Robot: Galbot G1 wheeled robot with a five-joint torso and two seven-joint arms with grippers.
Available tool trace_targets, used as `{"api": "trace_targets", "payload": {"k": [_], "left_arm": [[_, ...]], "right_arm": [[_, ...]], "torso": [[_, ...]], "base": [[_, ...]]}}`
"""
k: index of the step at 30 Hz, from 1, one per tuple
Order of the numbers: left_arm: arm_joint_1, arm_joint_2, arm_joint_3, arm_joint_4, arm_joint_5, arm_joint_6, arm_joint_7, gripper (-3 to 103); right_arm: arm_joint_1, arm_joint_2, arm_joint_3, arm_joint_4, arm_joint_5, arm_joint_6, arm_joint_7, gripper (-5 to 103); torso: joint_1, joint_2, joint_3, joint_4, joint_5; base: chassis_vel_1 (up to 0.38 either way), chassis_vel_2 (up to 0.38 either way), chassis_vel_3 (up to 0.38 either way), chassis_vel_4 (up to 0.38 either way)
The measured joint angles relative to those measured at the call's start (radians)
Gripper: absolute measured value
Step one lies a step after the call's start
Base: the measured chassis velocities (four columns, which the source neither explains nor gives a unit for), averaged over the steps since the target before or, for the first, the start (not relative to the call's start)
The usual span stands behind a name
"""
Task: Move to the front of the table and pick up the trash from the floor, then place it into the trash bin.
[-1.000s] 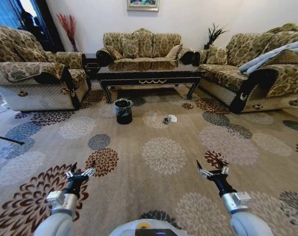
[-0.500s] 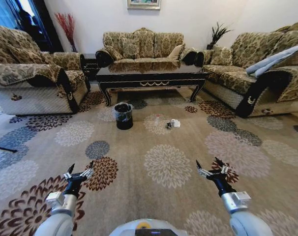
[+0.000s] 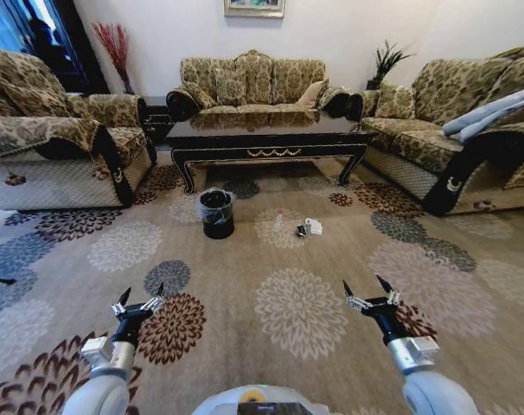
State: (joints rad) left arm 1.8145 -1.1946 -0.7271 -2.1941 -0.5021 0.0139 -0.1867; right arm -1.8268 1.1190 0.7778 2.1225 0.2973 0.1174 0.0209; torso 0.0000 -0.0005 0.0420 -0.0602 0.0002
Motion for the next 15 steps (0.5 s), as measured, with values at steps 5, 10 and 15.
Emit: {"api": "trace_targets", "payload": {"k": [5,10,15], "left_arm": [[0.000,-0.003,0.001,0.003,0.005,0.002,-0.004,100],[-0.005,-0.008,0.003,0.004,0.014,0.007,-0.014,100],[-0.001,-0.010,-0.005,0.009,0.016,0.008,-0.020,100]], "right_arm": [[0.003,0.004,-0.002,-0.008,-0.001,0.005,-0.002,100],[0.005,0.005,-0.002,-0.014,-0.002,0.008,-0.003,100],[0.007,0.008,-0.008,-0.009,-0.011,0.008,-0.004,100]], "torso": [[0.000,0.000,0.000,0.0000,-0.0002],[0.000,0.000,0.000,0.0000,-0.0002],[0.000,0.000,0.000,0.0000,-0.0003]], "base": [[-0.132,0.142,0.150,-0.145],[-0.154,0.148,0.144,-0.157],[-0.177,0.171,0.166,-0.200]]}}
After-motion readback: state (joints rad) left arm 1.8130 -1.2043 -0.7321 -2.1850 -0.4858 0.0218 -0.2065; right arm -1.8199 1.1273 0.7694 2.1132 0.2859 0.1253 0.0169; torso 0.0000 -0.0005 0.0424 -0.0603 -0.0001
